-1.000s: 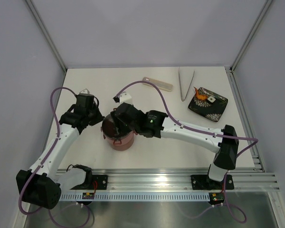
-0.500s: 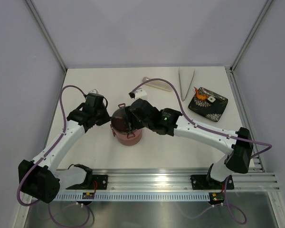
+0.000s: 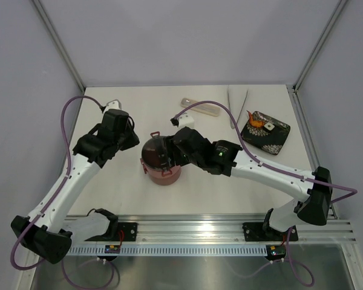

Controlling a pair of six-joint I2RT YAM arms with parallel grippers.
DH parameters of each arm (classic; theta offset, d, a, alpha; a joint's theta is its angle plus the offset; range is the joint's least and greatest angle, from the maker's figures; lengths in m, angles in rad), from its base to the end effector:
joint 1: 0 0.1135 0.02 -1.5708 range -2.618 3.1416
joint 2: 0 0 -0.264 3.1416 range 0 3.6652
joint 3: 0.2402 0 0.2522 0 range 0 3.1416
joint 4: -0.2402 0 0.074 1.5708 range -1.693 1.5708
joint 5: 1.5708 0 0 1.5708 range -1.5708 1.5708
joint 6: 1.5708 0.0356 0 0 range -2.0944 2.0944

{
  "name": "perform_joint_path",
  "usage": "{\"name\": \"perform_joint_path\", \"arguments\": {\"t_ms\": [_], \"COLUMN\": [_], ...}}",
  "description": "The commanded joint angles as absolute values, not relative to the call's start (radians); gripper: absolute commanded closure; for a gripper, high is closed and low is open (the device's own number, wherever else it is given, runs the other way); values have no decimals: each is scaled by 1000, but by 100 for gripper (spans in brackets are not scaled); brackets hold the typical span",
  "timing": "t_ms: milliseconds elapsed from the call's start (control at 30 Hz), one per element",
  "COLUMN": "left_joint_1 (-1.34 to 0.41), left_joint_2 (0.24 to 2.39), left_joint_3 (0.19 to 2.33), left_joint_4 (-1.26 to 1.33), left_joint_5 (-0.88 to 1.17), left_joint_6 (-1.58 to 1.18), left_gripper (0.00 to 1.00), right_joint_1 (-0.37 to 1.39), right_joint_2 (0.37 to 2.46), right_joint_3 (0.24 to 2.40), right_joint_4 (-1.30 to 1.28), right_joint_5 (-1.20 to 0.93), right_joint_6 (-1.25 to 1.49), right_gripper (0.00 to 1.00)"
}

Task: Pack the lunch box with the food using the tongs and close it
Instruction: Adjust the box lid on the packing box.

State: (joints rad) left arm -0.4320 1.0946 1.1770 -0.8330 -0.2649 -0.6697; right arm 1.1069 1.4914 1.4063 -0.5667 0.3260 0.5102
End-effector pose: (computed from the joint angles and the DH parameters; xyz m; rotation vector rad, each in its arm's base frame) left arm 0.2013 -0.0826 0.3542 -0.4049 2.2675 -0.2622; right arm 0.1596 0.2935 0.3503 -0.4819 2.1845 0.5448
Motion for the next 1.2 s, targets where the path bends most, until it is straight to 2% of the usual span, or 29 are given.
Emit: {"name": "perform_joint_path", "arguments": {"t_ms": [0,167,200,267,300,467,600,800,933,1167], "left_joint_1": [-480,-596,-615,-665,-681,-758,-793,-799,-801,-799], "left_joint_2": [1101,1140,1146,1166,1172,1221,1281,1338,1359,1350], "left_joint_3": [1239,1302,1311,1336,1339,1342,1353,1316,1295,1287], "left_joint_4": [-870,-903,-907,-925,-927,-911,-919,-894,-877,-871], "left_joint_5": [-308,-337,-357,-391,-399,-419,-431,-430,-408,-403], "left_joint_6": [-649,-658,-663,-686,-695,-748,-775,-788,-796,-792], "left_gripper": [68,65,56,48,38,37,41,57,69,71], "right_joint_1": [1112,1037,1010,985,967,946,946,968,1055,1135], "right_joint_2": [1502,1435,1418,1369,1352,1293,1284,1229,1256,1275], "right_joint_3": [1440,1384,1370,1324,1298,1249,1223,1137,1154,1127], "right_joint_4": [-580,-603,-606,-609,-612,-637,-634,-503,-477,-387], "right_joint_5": [394,406,411,420,423,428,381,239,261,281], "right_joint_6": [522,552,558,569,575,586,577,537,512,525], "right_gripper": [31,31,31,31,31,31,31,32,23,21]}}
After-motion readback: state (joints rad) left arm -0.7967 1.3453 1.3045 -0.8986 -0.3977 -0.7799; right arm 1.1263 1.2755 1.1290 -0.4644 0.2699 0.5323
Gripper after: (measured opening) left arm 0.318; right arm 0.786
